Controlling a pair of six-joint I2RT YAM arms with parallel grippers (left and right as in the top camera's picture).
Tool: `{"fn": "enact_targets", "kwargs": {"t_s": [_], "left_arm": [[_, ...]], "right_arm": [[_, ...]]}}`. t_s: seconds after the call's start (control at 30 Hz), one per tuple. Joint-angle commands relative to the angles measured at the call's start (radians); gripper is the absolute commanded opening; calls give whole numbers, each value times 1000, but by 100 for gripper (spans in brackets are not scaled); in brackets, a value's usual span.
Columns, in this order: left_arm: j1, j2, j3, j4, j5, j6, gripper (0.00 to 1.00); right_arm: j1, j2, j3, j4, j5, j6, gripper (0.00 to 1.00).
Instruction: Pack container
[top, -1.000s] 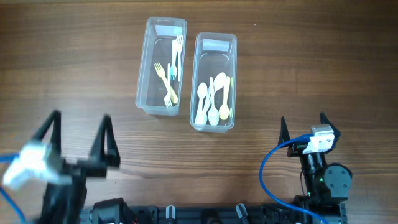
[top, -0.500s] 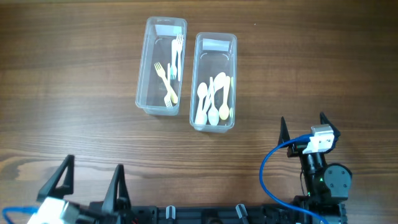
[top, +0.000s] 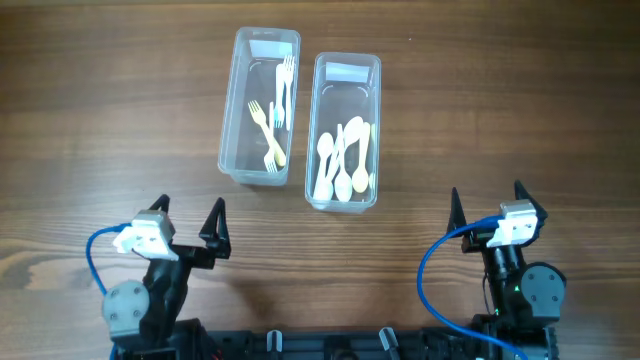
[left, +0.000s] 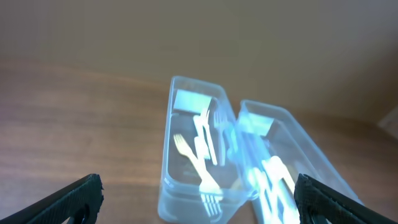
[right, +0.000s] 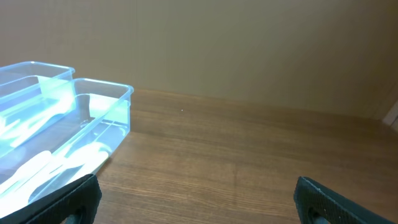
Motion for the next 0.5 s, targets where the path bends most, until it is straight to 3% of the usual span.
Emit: {"fn": "enact_targets", "kwargs": {"t_s": [0.0,0.3,0.47], "left_arm": [[-7,-9,-69,27,1,-4,100],[-7,-9,-143,41,-130,10,100],[-7,-9,-143,41,-130,182,100]], "right_arm": [[-5,-10,-9,5,-11,-11,100],[-5,-10,-9,5,-11,-11,100],[-5,-10,-9,5,-11,-11,100]]}}
